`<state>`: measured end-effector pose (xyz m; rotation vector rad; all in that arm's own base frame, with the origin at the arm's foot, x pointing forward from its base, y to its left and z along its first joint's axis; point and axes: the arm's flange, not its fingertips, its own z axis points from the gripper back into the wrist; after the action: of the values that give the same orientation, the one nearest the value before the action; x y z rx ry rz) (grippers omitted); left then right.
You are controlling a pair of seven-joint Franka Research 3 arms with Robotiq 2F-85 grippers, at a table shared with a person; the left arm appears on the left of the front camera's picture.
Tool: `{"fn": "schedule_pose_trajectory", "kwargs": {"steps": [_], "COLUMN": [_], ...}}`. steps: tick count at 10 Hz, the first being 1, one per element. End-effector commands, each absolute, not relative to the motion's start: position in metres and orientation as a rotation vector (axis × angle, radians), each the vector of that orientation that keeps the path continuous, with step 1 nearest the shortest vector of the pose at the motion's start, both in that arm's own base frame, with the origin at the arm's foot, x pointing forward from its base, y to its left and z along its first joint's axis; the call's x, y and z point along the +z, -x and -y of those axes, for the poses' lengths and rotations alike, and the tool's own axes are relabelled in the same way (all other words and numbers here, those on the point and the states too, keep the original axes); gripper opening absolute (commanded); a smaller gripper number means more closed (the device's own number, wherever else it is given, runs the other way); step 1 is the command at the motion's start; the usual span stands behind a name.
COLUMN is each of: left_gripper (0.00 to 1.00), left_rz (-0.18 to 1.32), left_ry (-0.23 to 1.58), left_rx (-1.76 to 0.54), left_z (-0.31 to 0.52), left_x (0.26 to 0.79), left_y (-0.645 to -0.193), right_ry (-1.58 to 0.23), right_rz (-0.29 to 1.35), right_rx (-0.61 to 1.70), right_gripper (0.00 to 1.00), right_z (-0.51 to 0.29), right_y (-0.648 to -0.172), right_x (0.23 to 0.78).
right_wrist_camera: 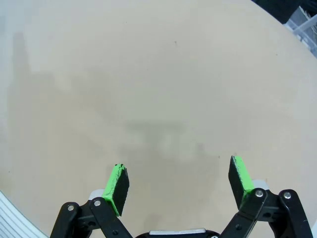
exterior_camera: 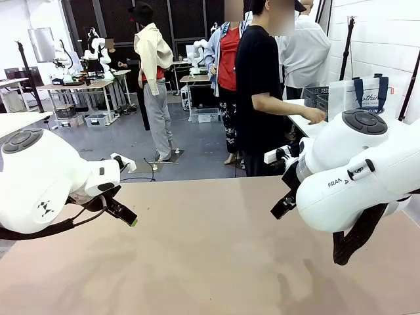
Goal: Transfer purchased items from the store into the shopping bag.
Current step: Open the Reusable shopping bag in the center of the table.
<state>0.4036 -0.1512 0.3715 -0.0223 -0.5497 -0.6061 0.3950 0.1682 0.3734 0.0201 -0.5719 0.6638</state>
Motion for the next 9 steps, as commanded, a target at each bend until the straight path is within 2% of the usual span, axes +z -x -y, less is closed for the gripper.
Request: {"fn": "schedule_pose_trajectory", "kwargs": {"steps": [1, 9], "left_gripper": [1.00, 1.00], "left_rz": [0.550, 0.550], "left_ry": [0.022, 0.022], "left_rx": [-0.605, -0.605], "left_z": [0.1508, 0.1508], "left_x": [0.3715, 0.3715], "left_y": [-0.4037, -0.4037], "right_ry": [-0.021, -0.021], "right_rz": [0.572, 0.572], "right_rx": [0.663, 0.663], "right_gripper": [1.00, 1.00], "right_z": [-0.1681, -0.1681], "right_y": [-0.3950, -0.3950], "right_x": [0.3734, 0.3734]}}
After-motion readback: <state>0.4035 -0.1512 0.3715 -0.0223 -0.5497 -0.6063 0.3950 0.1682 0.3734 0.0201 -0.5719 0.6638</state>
